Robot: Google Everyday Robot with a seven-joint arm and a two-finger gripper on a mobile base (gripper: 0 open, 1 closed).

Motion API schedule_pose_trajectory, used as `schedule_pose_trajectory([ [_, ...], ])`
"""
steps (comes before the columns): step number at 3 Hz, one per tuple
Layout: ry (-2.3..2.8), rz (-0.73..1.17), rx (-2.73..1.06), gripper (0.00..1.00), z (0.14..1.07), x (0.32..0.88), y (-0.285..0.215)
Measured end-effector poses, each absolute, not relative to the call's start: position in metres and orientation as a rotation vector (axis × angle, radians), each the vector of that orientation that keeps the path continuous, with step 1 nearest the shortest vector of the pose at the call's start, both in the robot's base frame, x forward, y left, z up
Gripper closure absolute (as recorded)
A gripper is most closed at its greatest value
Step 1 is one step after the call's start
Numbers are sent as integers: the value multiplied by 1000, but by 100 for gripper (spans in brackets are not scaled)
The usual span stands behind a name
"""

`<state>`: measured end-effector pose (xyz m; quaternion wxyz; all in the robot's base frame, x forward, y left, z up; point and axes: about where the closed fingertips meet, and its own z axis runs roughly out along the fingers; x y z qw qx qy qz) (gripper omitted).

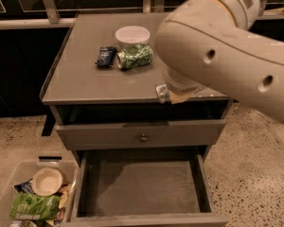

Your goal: Pick redbull can from middle drawer and place on counter

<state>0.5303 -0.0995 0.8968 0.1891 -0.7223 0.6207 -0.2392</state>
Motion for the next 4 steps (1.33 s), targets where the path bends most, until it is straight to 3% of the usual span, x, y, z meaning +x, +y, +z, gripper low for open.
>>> schedule_pose_trajectory([
  [1, 1706, -642, -2097, 100, 829, 553, -112],
  [4, 1696, -630, -2109, 100, 816, 568, -113],
])
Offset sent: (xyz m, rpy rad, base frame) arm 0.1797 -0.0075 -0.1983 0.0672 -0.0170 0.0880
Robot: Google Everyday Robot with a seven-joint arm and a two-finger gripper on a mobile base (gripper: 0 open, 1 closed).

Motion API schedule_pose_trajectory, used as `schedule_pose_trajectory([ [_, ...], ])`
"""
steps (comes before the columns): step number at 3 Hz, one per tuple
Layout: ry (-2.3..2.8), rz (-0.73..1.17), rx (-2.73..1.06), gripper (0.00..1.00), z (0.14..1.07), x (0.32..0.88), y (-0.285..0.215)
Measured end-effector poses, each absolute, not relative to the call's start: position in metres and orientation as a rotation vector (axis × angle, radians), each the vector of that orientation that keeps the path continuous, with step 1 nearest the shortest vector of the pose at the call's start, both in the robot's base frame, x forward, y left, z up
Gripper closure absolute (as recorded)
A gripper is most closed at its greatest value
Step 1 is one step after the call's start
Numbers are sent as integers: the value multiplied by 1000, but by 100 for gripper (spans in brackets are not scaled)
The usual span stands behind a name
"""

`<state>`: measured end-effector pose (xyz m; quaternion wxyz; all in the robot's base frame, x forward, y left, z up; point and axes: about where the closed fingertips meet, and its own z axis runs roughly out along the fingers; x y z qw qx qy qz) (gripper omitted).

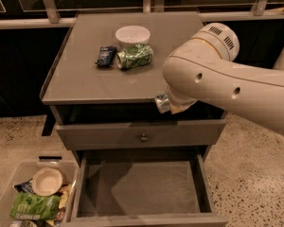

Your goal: Pick redbull can from middle drawer and place on counter

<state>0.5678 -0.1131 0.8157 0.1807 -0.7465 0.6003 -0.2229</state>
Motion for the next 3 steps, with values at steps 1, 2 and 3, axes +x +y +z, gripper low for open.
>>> schedule_pose_trajectory([
  [1, 1684, -637, -2100, 100, 823, 578, -105],
  [2, 1684, -637, -2100, 100, 823, 578, -105],
  [3, 1692, -651, -2068, 100, 836, 591, -108],
])
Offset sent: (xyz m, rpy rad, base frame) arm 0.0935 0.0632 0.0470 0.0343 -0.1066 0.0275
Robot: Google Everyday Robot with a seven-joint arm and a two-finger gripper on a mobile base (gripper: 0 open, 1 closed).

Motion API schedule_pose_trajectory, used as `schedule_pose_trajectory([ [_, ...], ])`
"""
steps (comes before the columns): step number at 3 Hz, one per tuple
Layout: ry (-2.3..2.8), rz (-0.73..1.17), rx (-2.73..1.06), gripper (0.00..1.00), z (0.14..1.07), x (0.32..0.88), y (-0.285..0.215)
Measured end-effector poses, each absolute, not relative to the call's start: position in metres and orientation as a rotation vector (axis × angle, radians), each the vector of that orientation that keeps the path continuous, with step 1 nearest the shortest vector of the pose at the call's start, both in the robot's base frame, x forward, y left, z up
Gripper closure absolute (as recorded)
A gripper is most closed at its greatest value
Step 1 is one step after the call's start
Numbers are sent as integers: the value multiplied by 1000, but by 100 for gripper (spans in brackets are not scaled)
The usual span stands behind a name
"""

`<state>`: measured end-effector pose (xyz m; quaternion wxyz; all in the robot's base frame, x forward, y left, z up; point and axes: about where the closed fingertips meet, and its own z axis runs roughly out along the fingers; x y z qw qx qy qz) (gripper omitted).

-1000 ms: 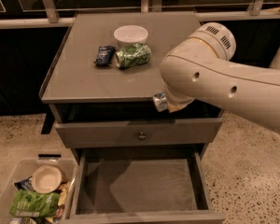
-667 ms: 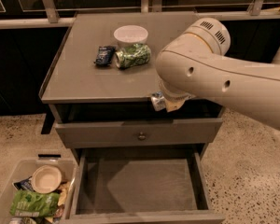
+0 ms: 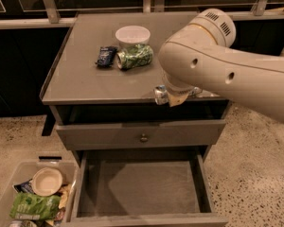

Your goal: Pick redbull can from middle drawer and place on counter

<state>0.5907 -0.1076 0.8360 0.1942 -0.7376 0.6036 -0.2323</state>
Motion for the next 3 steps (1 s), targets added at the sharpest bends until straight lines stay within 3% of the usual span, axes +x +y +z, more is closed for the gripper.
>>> schedule_pose_trajectory([
  [3, 1618, -773, -2004, 100, 940, 680, -129],
])
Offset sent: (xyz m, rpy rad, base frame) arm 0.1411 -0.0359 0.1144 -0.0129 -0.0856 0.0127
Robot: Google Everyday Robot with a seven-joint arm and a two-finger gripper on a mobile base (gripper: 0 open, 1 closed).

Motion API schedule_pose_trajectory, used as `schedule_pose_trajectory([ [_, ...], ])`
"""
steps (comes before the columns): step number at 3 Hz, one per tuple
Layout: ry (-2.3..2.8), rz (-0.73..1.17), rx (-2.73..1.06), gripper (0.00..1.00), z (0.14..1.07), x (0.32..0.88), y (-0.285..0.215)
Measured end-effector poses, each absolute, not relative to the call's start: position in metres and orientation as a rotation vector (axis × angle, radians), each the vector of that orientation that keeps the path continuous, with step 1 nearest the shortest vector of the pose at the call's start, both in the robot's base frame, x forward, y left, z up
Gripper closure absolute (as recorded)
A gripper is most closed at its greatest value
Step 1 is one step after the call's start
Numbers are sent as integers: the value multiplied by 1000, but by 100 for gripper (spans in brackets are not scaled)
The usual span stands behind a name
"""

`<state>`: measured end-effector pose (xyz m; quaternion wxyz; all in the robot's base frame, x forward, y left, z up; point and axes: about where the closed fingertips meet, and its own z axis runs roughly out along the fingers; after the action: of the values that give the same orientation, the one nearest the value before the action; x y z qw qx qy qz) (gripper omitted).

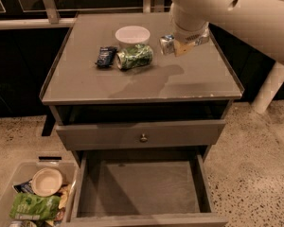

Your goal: Pick redbull can from middle drawer and place on counter

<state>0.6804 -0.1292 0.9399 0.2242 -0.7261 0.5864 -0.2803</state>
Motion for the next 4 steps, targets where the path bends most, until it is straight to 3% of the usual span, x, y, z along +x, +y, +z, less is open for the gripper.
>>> schedule_pose_trajectory([
  [3, 1690, -618, -2069, 100, 870, 664, -131],
  [4, 1690, -618, -2069, 81, 870, 664, -131],
])
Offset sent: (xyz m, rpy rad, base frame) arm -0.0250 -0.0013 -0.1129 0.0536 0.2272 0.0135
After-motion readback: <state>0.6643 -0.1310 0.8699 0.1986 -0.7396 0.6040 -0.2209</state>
